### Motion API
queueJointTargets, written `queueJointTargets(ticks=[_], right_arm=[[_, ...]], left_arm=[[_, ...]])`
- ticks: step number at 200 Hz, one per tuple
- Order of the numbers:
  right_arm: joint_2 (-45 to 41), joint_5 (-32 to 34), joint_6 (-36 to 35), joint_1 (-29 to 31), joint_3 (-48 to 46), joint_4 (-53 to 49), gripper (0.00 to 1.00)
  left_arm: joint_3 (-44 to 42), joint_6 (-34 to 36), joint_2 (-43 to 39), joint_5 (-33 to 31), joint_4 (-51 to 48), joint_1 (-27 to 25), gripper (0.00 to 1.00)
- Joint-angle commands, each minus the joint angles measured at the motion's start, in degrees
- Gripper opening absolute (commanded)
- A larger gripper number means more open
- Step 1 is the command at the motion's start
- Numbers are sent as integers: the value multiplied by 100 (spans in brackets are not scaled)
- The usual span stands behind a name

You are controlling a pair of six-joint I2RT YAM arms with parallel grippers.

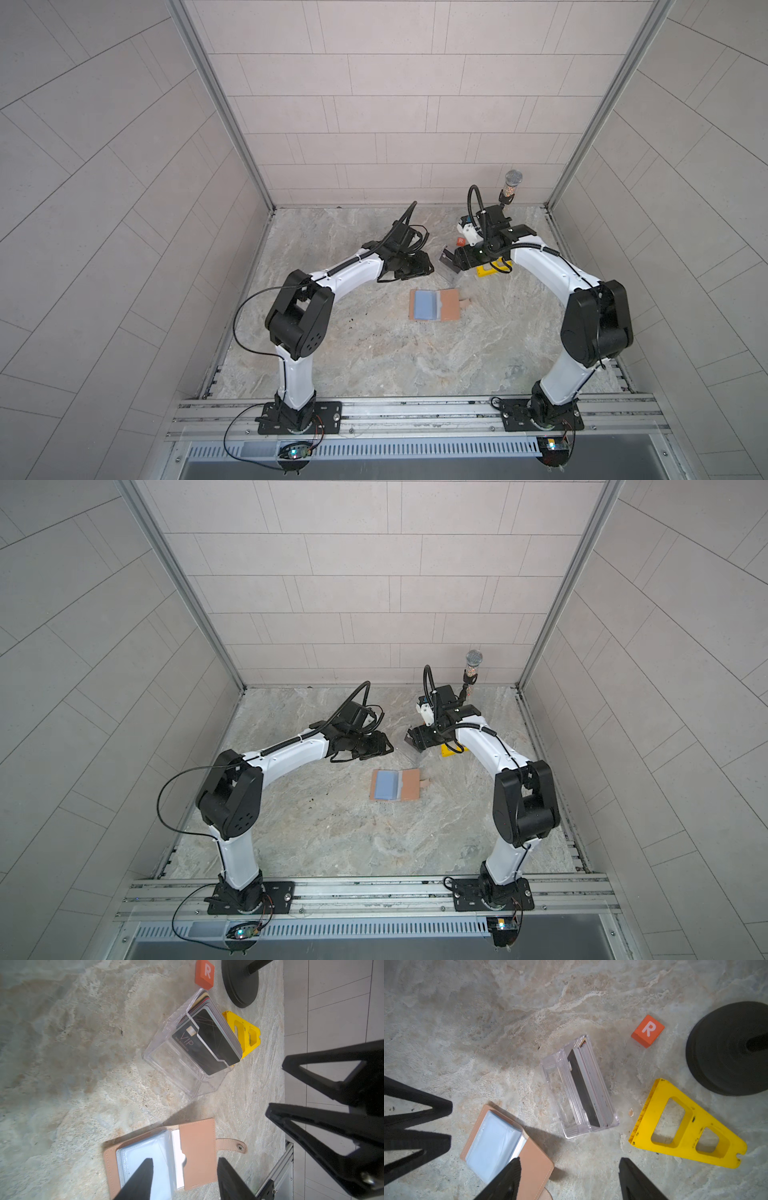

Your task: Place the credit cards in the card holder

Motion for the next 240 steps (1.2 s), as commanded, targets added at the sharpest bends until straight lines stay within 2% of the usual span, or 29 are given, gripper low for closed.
queueJointTargets(ticks=[1,67,159,189,240], right_arm=[[344,145,-354,-62,567,-414,77],[1864,176,-779,-134,2377,-1781,76],[2481,319,-800,-170,2767,-1790,76],[2631,169,-743,-170,2859,-1818,69],[2754,-189,-559,-170,2820,-1913,45]], left_arm=[[229,60,95,158,-128,103,56],[251,94,223,332,7,319,56],[220,214,296,546,16,427,56],[224,261,321,592,7,434,56],[287,239,416,670,40,446,56]])
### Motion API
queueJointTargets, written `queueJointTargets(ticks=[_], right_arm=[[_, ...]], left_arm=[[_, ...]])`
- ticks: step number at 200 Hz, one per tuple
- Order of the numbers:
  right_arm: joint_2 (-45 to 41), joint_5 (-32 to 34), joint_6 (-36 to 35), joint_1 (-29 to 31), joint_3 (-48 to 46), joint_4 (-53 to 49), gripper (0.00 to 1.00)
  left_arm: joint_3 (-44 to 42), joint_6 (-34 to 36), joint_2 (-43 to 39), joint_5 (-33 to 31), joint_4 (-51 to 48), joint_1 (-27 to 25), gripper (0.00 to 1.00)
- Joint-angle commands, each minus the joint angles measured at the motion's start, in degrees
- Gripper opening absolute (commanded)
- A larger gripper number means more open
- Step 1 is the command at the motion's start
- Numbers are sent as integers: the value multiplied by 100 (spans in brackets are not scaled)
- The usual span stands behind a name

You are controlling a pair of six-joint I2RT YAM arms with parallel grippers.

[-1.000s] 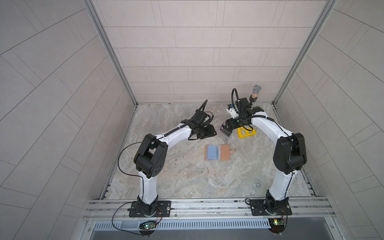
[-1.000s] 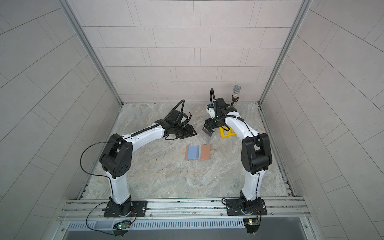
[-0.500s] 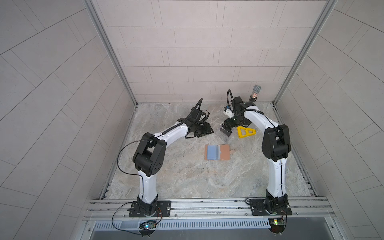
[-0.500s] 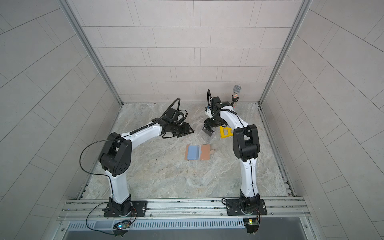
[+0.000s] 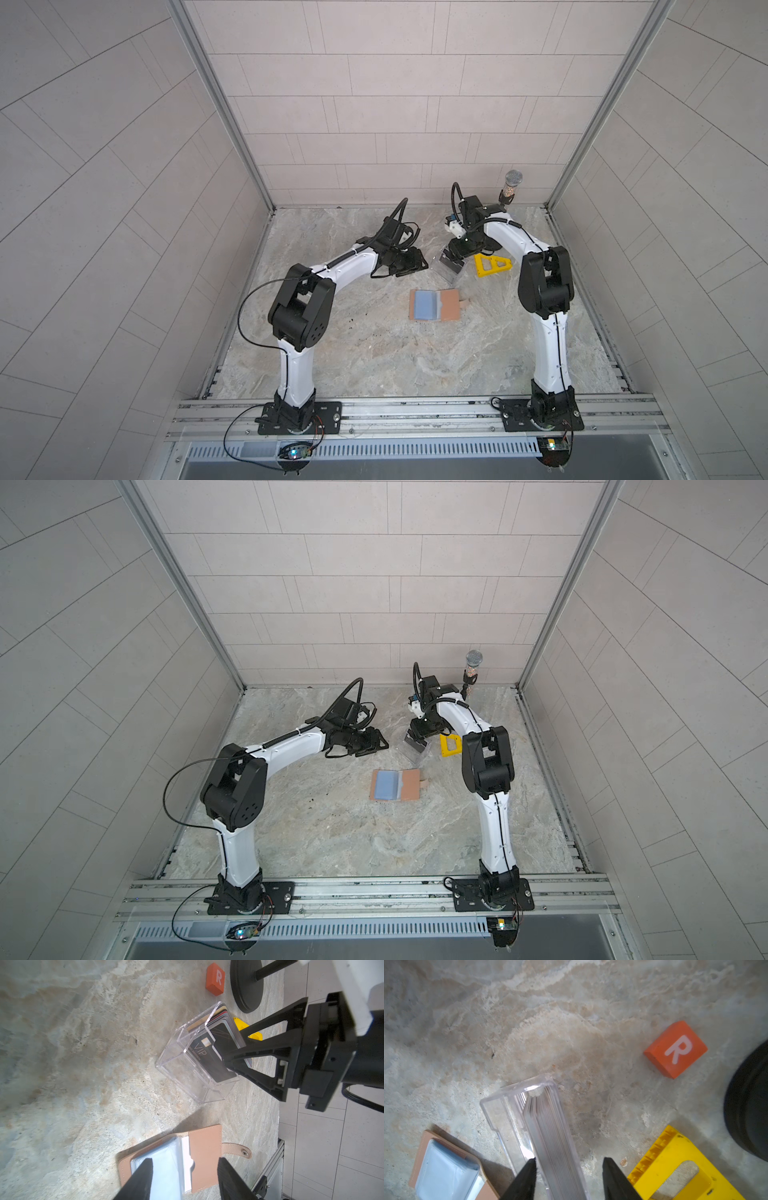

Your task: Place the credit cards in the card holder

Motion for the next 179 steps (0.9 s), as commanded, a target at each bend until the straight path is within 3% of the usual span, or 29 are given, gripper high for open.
queueJointTargets(ticks=[1,69,179], right_arm=[[81,-222,48,-28,41,-232,44],[-9,-576,1019,-19,-124,-173,40],[-948,-840,2872,388,-1549,1596,40]], left_arm=[[193,65,120,97,32,29,56],[301,72,227,91,7,33,56],[773,-64,736,-141,-46,38,56]])
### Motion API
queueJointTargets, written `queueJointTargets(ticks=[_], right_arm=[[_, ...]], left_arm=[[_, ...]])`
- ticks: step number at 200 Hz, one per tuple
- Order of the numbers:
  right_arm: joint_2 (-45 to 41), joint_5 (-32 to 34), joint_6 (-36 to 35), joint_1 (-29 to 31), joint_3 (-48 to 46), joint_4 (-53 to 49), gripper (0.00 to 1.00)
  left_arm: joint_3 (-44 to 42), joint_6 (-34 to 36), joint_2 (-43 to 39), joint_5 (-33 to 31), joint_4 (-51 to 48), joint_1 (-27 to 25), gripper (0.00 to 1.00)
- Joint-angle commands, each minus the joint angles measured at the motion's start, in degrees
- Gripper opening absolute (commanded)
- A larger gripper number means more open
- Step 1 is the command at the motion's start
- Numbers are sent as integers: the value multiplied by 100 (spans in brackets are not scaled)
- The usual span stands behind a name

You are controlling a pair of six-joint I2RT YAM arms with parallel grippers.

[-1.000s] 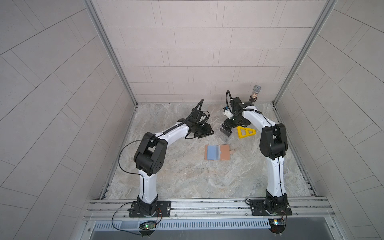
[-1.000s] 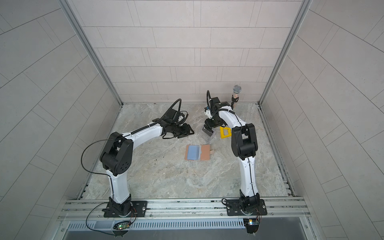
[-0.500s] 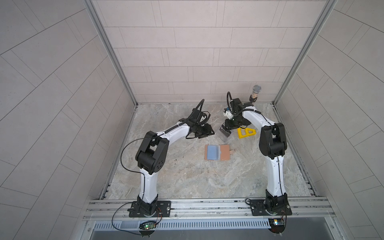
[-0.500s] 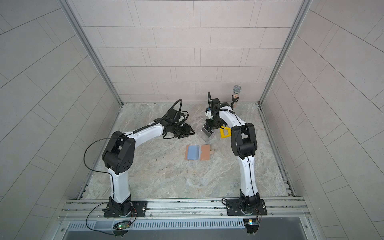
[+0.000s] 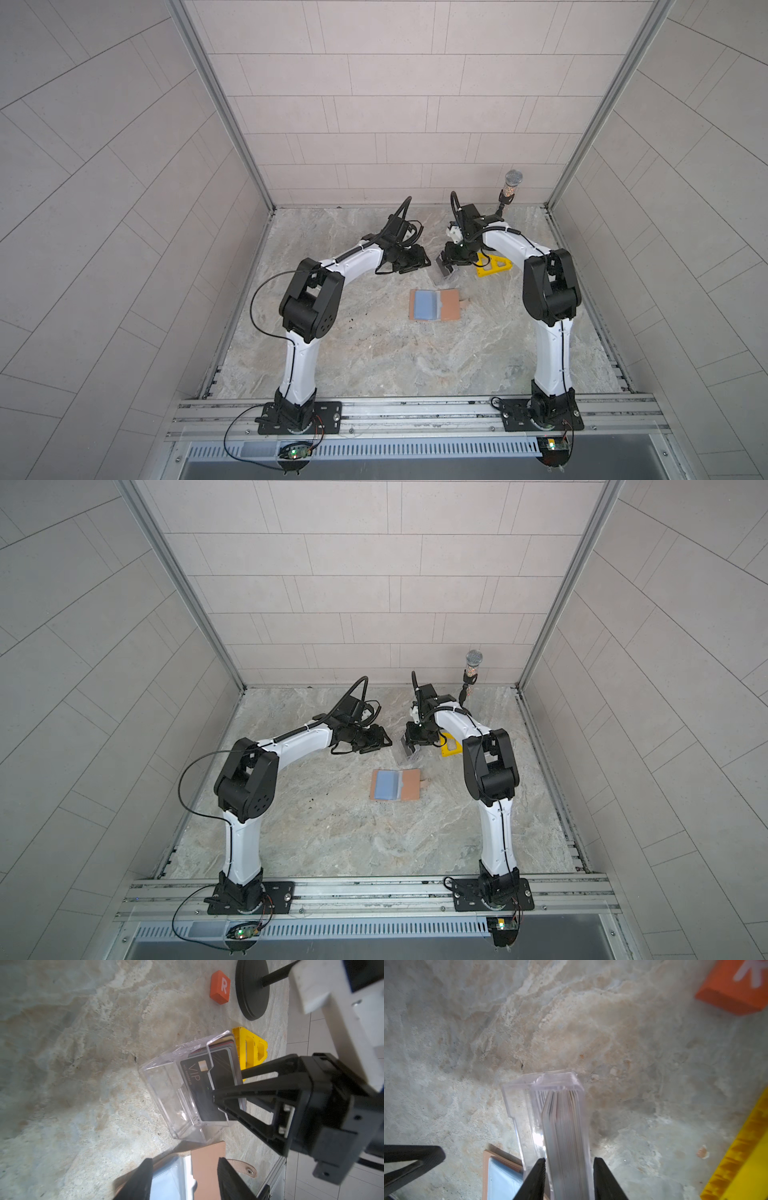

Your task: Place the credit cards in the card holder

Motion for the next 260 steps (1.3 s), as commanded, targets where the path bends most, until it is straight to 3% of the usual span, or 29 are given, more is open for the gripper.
queueJointTargets(ticks=[1,48,123,260], right_arm=[[-338,-180,613,116,-244,494,40],[-520,194,688,189,-328,507,42],[-410,889,144,312,170,-208,45],[180,957,-396,321,765,-811,42]], left_arm=[[226,-54,162,-100,-39,39,56],[517,-116,466,-193,-57,56,56],[1159,-205,1058,75,-413,62,56],[1445,-172,1540,241,-610,67,56]])
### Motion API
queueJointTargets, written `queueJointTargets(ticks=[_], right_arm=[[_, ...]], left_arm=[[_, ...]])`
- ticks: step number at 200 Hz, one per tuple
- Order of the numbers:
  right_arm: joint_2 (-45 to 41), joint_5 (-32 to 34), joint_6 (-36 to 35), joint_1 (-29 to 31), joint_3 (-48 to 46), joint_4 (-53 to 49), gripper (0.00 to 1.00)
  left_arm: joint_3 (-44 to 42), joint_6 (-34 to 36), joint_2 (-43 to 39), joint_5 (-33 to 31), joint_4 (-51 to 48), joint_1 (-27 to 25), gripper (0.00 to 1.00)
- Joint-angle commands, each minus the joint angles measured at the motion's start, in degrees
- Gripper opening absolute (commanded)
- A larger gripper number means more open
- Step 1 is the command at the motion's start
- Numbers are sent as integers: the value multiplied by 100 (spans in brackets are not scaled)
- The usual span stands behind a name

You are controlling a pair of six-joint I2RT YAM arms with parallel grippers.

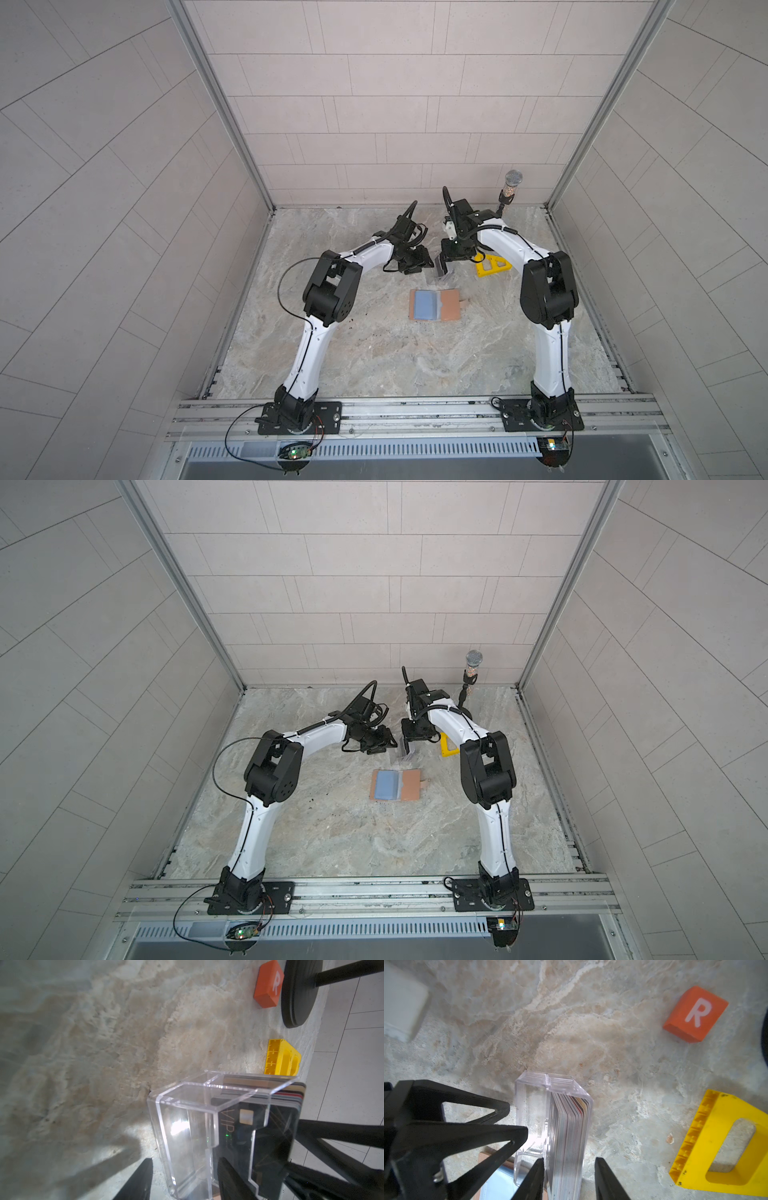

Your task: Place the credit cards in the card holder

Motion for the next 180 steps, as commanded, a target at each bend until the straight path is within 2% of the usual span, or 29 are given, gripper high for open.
queueJointTargets(ticks=[1,180], right_arm=[[165,27,-136,24,138,-233,42],[338,782,-320,41,433,-634,39]], left_arm=[[149,17,147,55,-145,35,56],[-451,75,23,-273,-140,36,53]])
